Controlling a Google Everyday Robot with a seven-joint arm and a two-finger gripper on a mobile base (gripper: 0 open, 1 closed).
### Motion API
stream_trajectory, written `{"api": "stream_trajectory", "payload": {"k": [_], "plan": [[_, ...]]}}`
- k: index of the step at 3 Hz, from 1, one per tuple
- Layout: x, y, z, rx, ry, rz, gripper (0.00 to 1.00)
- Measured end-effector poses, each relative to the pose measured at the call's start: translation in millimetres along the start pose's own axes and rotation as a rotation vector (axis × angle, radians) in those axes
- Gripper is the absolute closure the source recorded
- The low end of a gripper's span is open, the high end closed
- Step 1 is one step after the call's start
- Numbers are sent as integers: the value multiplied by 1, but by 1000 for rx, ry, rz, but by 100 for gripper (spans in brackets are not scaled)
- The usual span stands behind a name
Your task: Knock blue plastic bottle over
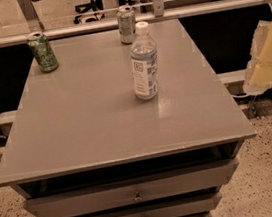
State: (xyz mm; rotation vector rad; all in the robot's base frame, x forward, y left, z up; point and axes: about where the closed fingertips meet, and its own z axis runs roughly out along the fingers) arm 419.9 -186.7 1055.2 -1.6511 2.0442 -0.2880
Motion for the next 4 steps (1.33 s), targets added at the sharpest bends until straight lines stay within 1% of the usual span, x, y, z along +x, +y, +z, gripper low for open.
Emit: {"api": "stream_trajectory", "payload": {"k": [1,2,3,4], "plan": [[0,0,0,0,0,0,0],[-2,-1,-2,3,-35,13,0],[-10,5,48,-49,-157,97,0],[-33,8,107,-83,-283,141,0]]}}
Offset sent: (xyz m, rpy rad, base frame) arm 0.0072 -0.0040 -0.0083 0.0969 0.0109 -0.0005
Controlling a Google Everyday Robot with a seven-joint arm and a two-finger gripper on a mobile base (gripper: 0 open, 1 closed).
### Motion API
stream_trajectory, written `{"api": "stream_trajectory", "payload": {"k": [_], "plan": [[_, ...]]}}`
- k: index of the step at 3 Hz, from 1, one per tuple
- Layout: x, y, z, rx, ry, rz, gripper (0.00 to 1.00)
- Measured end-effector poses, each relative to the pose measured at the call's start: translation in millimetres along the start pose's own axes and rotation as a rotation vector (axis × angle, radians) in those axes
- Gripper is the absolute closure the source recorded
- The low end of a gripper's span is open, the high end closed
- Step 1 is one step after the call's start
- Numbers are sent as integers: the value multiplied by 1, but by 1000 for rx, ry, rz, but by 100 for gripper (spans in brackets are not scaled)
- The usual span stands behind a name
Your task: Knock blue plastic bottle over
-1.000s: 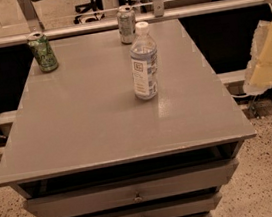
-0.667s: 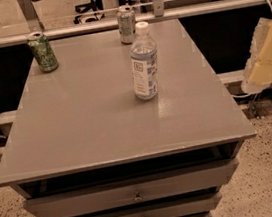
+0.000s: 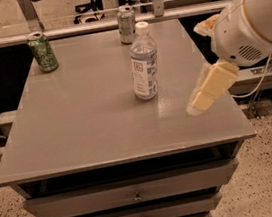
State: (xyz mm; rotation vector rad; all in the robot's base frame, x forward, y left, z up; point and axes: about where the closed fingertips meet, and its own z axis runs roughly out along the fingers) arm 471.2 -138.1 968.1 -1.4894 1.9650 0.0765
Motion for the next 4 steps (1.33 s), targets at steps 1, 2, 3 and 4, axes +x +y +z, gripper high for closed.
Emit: {"api": "stream_trajectory", "payload": {"k": [1,2,3,4], "plan": [[-10,-10,52,-5,-108,43,0],[-25,-21,87,-3,-193,69,0],[-38,-36,119,10,-283,100,0],[-53,-52,140,26,-353,119,0]]}}
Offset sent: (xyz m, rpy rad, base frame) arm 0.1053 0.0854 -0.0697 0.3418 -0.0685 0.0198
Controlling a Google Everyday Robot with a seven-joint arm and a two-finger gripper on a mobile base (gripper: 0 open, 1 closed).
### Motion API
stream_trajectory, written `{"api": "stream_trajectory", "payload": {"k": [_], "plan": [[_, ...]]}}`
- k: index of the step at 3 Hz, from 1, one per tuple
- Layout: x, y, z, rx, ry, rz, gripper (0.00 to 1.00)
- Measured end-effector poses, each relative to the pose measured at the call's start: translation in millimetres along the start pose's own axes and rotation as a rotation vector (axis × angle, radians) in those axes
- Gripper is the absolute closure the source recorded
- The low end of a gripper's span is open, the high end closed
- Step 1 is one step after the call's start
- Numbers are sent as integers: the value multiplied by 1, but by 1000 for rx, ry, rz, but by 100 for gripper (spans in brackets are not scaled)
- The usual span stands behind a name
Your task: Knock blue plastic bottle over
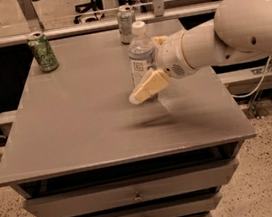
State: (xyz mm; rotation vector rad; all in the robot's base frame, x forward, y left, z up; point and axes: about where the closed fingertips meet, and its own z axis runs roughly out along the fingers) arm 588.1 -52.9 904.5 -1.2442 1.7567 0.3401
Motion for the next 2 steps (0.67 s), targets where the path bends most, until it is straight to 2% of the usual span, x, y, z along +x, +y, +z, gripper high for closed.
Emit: {"api": "stream_trajectory", "payload": {"k": [1,2], "plan": [[-16,-7,23,0,-52,6,0],[-44,-7,55,-19,-97,7,0]]}}
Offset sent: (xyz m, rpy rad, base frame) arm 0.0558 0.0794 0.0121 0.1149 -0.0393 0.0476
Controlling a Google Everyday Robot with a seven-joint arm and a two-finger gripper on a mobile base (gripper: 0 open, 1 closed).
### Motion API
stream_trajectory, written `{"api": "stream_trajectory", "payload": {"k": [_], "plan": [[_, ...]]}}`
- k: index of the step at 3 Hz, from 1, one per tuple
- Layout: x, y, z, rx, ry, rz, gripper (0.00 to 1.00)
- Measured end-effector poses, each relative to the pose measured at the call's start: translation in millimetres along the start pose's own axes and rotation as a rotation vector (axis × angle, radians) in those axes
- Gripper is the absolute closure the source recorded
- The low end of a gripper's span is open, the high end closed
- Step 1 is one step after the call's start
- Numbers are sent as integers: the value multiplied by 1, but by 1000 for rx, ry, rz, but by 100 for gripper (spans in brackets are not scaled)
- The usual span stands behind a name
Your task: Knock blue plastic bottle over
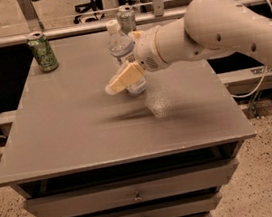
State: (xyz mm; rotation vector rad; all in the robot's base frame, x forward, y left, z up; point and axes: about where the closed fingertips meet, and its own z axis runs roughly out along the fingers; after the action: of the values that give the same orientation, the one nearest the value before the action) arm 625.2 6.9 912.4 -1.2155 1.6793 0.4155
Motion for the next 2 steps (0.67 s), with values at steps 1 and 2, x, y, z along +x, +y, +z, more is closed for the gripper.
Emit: {"api": "stream_trajectory", "payload": {"k": [1,2], "plan": [[-19,12,30,-35,-20,12,0],[-24,17,42,-50,-18,17,0]]}}
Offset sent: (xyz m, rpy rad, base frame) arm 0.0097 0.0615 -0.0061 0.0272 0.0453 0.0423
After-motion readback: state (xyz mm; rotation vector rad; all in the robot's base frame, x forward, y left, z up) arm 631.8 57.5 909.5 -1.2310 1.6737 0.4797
